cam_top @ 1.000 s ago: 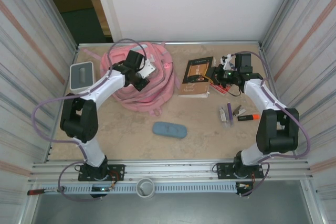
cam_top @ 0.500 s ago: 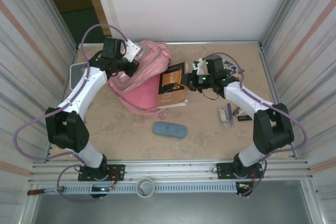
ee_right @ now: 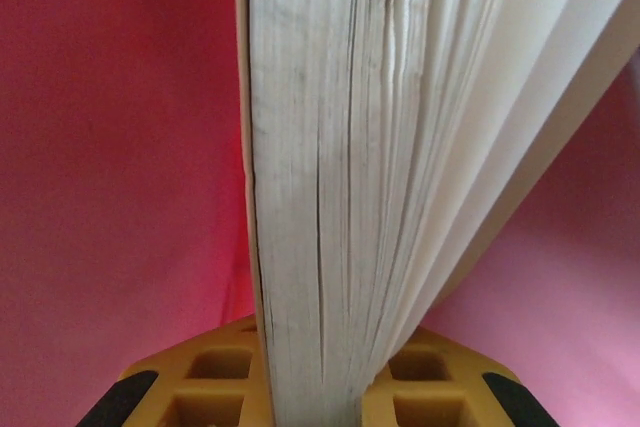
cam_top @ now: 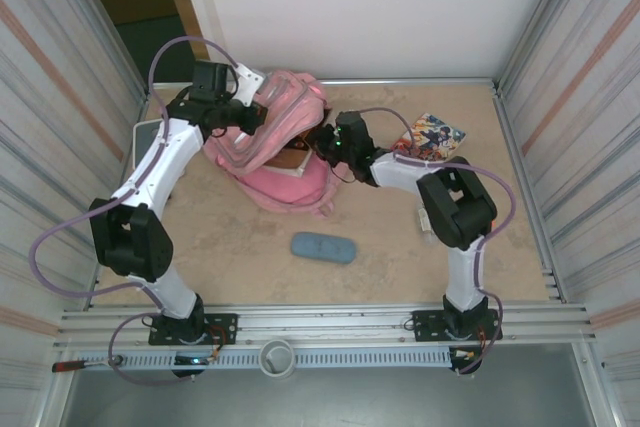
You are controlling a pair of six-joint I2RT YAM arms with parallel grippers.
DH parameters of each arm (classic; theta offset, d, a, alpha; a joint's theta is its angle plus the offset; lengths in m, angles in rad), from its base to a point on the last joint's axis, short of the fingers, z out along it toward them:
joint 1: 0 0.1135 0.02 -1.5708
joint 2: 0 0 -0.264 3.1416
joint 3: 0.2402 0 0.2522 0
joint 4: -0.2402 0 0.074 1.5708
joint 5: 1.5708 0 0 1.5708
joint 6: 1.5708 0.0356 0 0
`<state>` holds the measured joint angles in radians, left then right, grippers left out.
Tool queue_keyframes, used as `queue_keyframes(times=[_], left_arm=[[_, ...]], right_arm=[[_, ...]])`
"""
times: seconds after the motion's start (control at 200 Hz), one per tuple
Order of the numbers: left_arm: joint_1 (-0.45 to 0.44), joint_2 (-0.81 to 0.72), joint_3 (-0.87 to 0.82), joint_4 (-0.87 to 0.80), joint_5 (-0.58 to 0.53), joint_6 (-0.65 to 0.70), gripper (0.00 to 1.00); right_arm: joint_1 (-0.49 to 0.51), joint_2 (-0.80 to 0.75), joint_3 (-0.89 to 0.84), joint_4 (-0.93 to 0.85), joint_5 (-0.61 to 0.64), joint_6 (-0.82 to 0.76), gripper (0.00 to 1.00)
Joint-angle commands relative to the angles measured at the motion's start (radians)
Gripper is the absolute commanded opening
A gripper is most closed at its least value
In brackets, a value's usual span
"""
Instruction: Pack books, pencil case, and school supplies into a backpack
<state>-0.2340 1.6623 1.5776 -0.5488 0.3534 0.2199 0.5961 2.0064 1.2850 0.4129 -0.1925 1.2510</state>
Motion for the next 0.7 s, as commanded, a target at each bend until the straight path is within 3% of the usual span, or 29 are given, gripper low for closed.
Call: queue_keyframes(times=[0.0,0.085,0.185,0.356,0.456,0.696], left_arm=[[0.011,-0.015,0.072,0.115,0.101,-0.064,0.00],[0.012,-0.001,0.075,0.121,0.133,-0.089,0.00],[0.012,0.016,0.090,0.126,0.173,-0.110,0.00],[0.013,0.031,0.108,0.130,0.196,-0.127,0.00],[0.018,0.034,0.105,0.140,0.202,-0.136,0.00],[0.030,0.041,0.099,0.149,0.218,-0.155,0.00]], right_arm=[[0.022,0.068,0.113,0.194,0.153,0.064,0.00],[0.042,0.128,0.172,0.191,0.234,0.067,0.04],[0.066,0.203,0.245,0.174,0.355,0.072,0.22],[0.062,0.283,0.365,0.096,0.321,-0.013,0.39],[0.046,0.226,0.295,0.079,0.255,-0.061,0.50],[0.007,-0.049,0.008,-0.010,0.149,-0.206,0.57]])
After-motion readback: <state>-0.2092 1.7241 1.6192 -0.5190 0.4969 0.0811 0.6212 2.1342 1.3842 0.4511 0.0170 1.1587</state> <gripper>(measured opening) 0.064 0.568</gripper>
